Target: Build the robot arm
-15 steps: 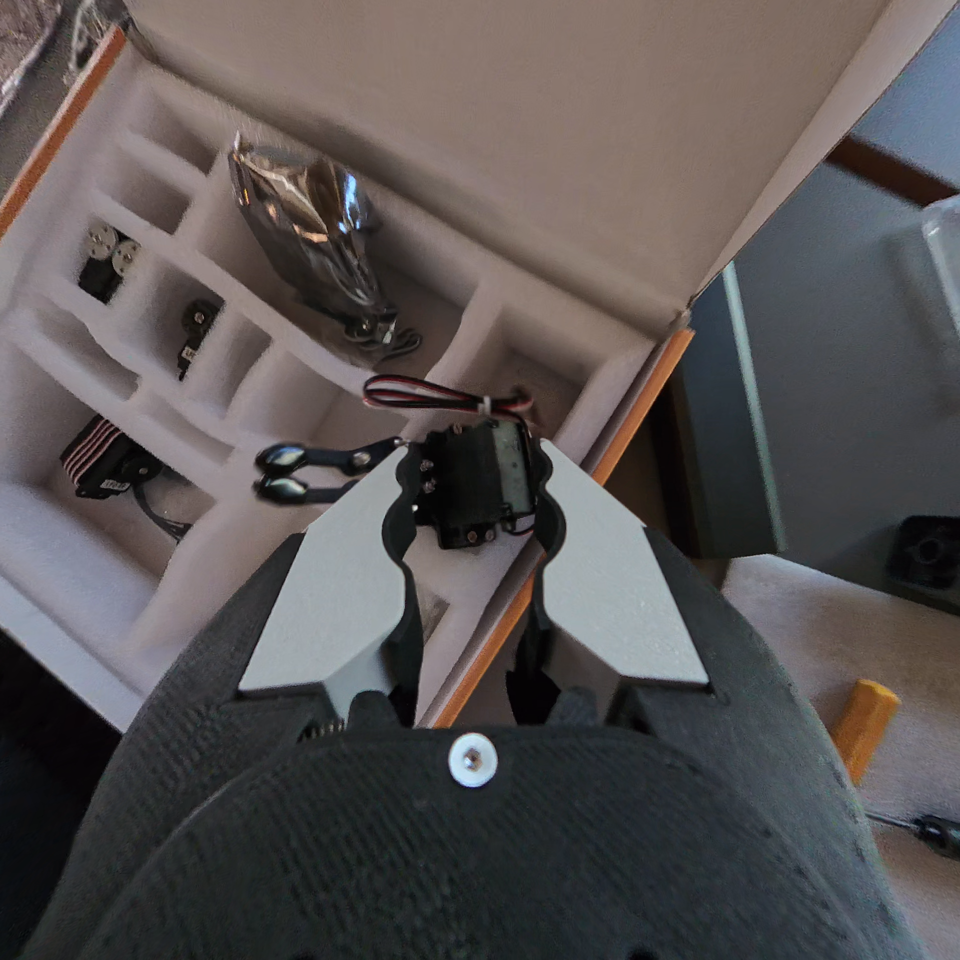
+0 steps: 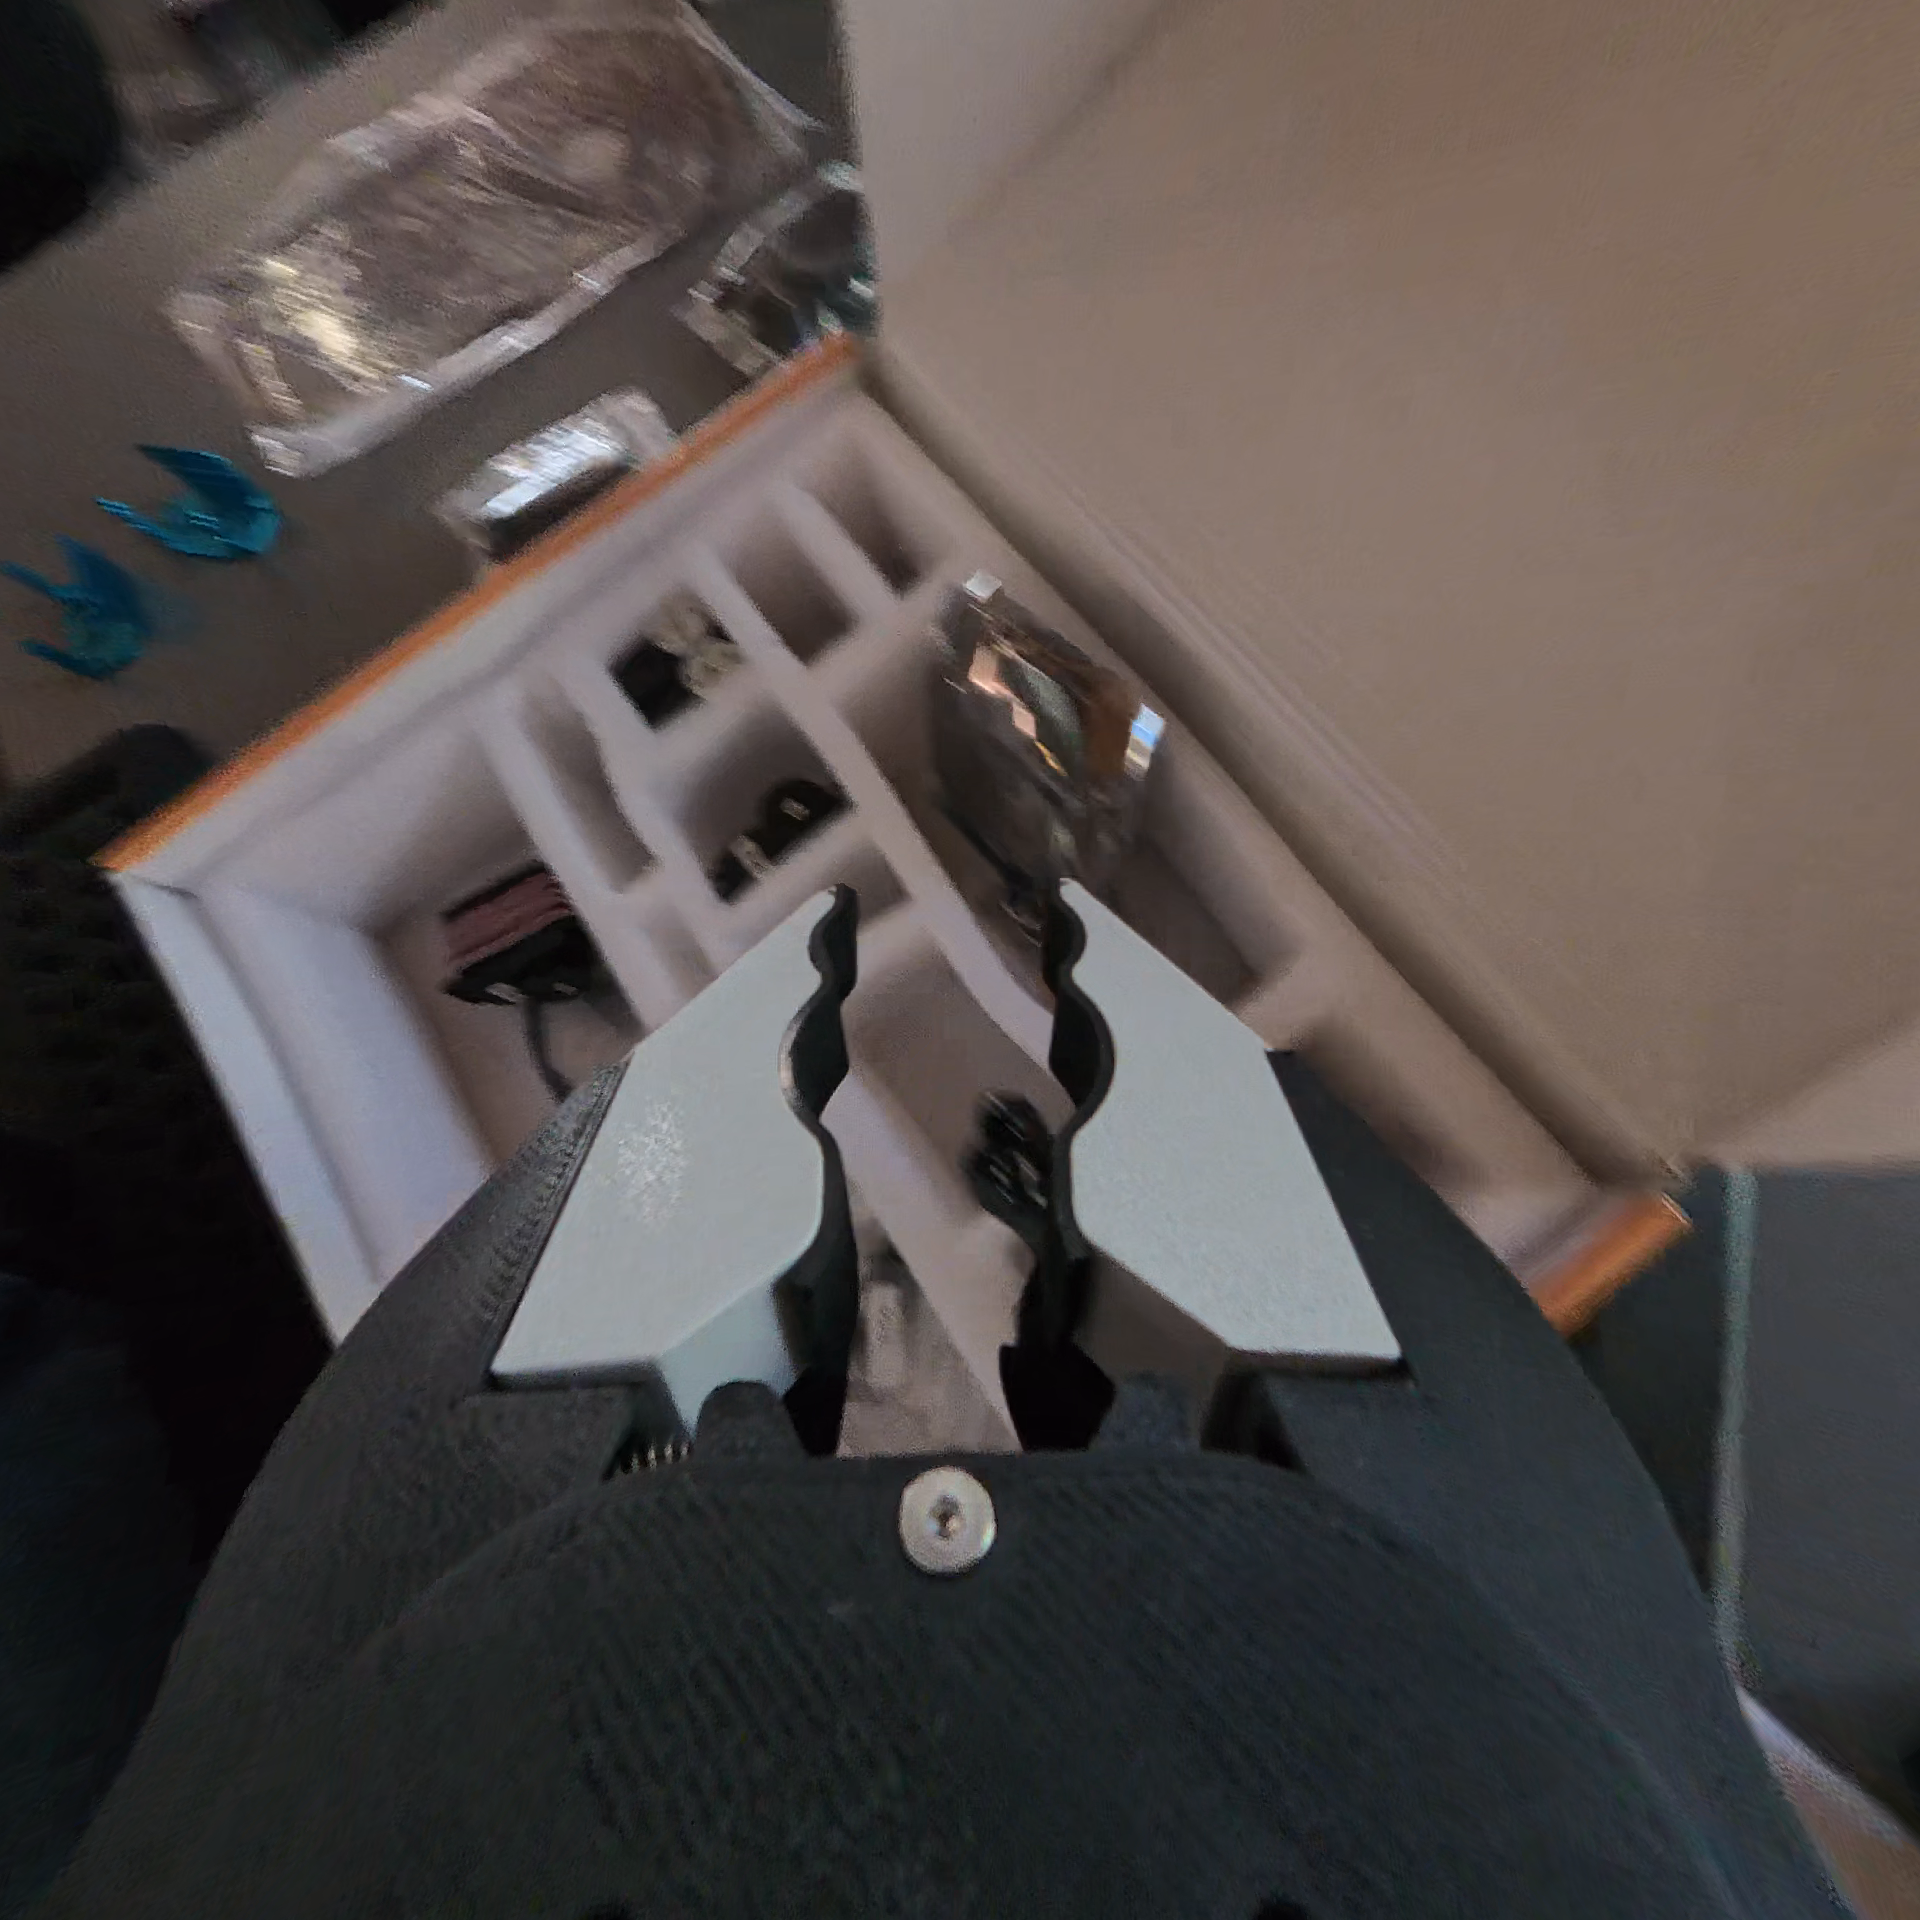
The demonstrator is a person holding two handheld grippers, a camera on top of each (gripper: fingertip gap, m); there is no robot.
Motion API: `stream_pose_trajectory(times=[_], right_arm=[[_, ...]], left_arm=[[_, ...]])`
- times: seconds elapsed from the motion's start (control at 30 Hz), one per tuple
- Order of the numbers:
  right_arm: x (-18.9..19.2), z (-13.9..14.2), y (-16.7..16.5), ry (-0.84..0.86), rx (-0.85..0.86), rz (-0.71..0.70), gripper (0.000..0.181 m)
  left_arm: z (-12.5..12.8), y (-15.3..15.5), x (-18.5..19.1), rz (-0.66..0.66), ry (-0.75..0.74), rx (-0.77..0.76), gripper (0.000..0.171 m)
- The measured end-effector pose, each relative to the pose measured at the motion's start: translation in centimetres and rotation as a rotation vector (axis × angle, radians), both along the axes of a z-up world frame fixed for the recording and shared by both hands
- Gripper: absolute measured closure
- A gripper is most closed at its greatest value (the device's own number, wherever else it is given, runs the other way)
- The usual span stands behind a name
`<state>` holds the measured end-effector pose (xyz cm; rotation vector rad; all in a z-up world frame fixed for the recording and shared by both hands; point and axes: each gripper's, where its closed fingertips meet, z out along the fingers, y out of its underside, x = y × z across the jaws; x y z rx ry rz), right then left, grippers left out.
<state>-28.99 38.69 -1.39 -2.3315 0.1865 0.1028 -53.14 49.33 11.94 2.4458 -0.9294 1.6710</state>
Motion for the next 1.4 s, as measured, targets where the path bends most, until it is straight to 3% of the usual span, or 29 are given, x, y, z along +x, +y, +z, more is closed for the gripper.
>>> stream_pose_trajectory(times=[0.17, 0.27, 0.33, 0.47, 0.73, 0.9, 1.03, 1.17, 1.27, 1.4], right_arm=[[-6.1, 0.1, 7.4, 0.039, 0.058, 0.23, 0.155], [-8.0, -2.9, 10.9, -0.022, -0.028, 0.372, 0.156], [-8.1, -5.0, 11.7, -0.062, -0.136, 0.419, 0.156], [-8.6, -6.6, 12.3, -0.041, -0.225, 0.47, 0.161], [-8.5, -7.5, 12.3, -0.158, -0.381, 0.51, 0.162], [-8.7, -7.4, 11.1, -0.057, -0.53, 0.411, 0.158], [-8.7, -7.4, 11.9, 0.026, -0.503, 0.302, 0.158], [-8.6, -7.7, 12.1, -0.051, -0.503, 0.223, 0.16], [-9.0, -8.1, 12.3, -0.11, -0.483, 0.12, 0.151], [-8.9, -8.2, 12.7, -0.077, -0.429, 0.038, 0.151]], left_arm=[[-0.5, 0.2, -0.2, 0.006, 0.004, -0.012, 0.145], [-0.2, 0.0, -0.2, -0.001, -0.001, -0.006, 0.145], [0.0, -0.1, -0.3, -0.004, -0.002, 0.008, 0.145], [0.0, 0.1, -1.5, 0.03, -0.006, 0.014, 0.145], [-1.2, 0.2, -3.2, 0.082, -0.023, -0.034, 0.144], [-1.2, 0.0, -2.7, 0.068, -0.047, -0.035, 0.145], [-1.5, -0.1, -2.7, 0.06, -0.059, -0.047, 0.145], [-1.6, 0.2, -3.2, 0.061, -0.065, -0.046, 0.145], [-1.7, 0.5, -3.6, 0.057, -0.066, -0.054, 0.145], [-2.2, 1.0, -3.8, 0.033, -0.063, -0.056, 0.146]])
